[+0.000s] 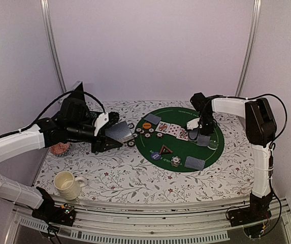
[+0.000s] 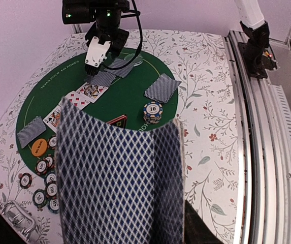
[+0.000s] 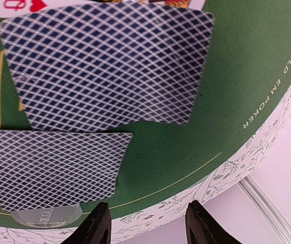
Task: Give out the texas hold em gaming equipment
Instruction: Distribute the poker card in the community card area, then adjust the poker card in the community card area.
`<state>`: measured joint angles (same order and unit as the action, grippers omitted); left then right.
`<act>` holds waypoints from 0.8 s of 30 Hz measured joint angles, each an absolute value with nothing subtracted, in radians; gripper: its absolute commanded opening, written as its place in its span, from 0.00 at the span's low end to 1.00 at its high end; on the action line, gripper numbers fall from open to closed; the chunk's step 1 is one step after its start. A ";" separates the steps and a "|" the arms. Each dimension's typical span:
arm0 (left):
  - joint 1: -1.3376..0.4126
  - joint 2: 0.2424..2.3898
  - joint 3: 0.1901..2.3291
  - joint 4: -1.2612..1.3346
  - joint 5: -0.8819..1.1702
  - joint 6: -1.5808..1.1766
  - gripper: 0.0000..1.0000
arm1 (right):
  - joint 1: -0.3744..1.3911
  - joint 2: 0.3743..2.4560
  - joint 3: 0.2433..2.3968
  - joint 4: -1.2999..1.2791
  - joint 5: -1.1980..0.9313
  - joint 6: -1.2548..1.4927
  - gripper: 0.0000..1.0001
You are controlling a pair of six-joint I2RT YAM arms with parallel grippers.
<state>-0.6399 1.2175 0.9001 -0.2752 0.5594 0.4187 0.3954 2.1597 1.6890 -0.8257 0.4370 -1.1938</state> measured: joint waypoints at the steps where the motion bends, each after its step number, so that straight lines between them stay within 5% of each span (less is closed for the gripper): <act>1: -0.640 1.217 0.900 -0.275 0.560 0.419 0.39 | 0.394 2.160 1.689 -0.815 0.445 -1.193 0.53; 11: -0.640 1.217 0.900 -0.275 0.560 0.419 0.39 | 0.389 2.082 1.664 -0.620 0.317 -1.031 0.59; 24: -0.640 1.217 0.900 -0.275 0.560 0.419 0.39 | 0.306 2.207 1.826 -0.525 -0.019 -0.484 0.45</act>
<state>-0.6403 1.2167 0.9001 -0.2752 0.5598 0.4187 0.3058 2.2074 1.8263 -0.5255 -0.0189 -0.4843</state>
